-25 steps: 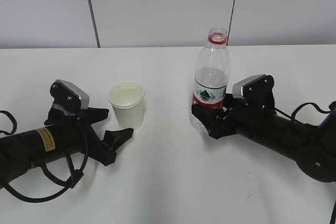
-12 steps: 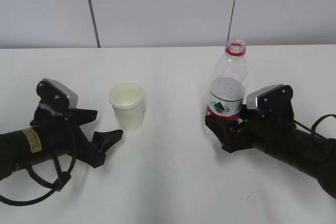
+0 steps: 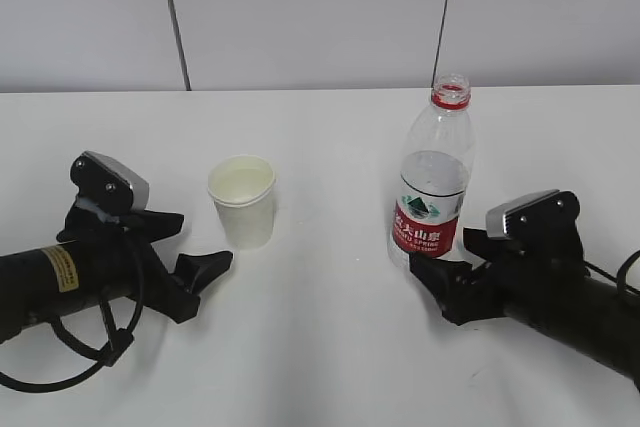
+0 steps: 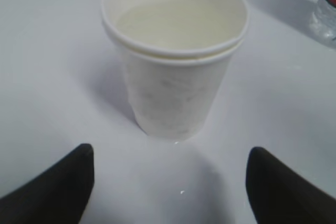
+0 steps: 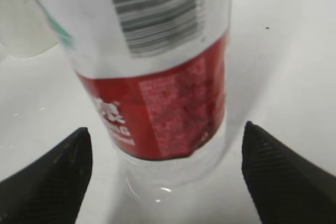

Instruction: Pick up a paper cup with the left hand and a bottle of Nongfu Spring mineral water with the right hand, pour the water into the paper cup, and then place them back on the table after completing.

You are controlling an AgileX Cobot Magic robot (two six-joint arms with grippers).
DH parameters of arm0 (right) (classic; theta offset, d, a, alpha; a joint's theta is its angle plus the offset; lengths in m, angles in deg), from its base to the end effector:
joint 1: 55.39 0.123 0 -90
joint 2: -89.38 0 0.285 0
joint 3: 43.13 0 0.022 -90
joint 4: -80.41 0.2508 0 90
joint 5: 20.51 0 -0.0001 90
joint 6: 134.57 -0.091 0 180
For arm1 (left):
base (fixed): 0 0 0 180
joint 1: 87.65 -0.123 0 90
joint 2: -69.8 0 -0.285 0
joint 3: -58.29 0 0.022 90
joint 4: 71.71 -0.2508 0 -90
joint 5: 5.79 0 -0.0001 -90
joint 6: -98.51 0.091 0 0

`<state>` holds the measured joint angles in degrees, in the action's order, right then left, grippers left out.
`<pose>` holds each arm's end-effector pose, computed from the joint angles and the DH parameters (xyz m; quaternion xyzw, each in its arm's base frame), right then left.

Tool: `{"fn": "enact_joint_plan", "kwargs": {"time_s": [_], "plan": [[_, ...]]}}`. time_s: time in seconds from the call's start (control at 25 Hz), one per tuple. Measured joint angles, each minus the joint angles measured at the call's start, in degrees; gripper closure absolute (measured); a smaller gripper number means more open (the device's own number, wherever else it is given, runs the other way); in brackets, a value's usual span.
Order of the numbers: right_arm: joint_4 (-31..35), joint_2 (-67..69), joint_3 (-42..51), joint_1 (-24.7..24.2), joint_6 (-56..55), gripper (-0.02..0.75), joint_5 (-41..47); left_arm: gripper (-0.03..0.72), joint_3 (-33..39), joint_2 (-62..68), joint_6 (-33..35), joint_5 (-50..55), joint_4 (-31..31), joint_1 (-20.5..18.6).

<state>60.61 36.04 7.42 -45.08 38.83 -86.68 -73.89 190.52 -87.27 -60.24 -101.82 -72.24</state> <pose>0.2747 0.0786 0.0692 -0.1725 0.8069 0.1713 0.5383 0.2699 -0.1129 0.0874 0.3088 0.7872 -0.1901 0.4989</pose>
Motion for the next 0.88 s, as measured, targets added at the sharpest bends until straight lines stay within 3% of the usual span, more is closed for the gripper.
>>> {"fn": "enact_joint_plan", "kwargs": {"time_s": [0.36,0.56,0.88], "plan": [[13.15,-4.39,6.92,0.0,5.84,0.075,0.0,0.142,0.05,-7.02,0.0,11.39,2.34,-0.04],[22.76,-5.02,7.3,-0.4,9.57,0.083,0.0,0.142,0.52,-11.97,0.0,16.97,6.05,-3.17],[24.01,-5.02,4.76,-8.56,5.67,0.108,0.0,0.142,0.52,-14.3,0.0,17.18,9.13,-10.27]]}}
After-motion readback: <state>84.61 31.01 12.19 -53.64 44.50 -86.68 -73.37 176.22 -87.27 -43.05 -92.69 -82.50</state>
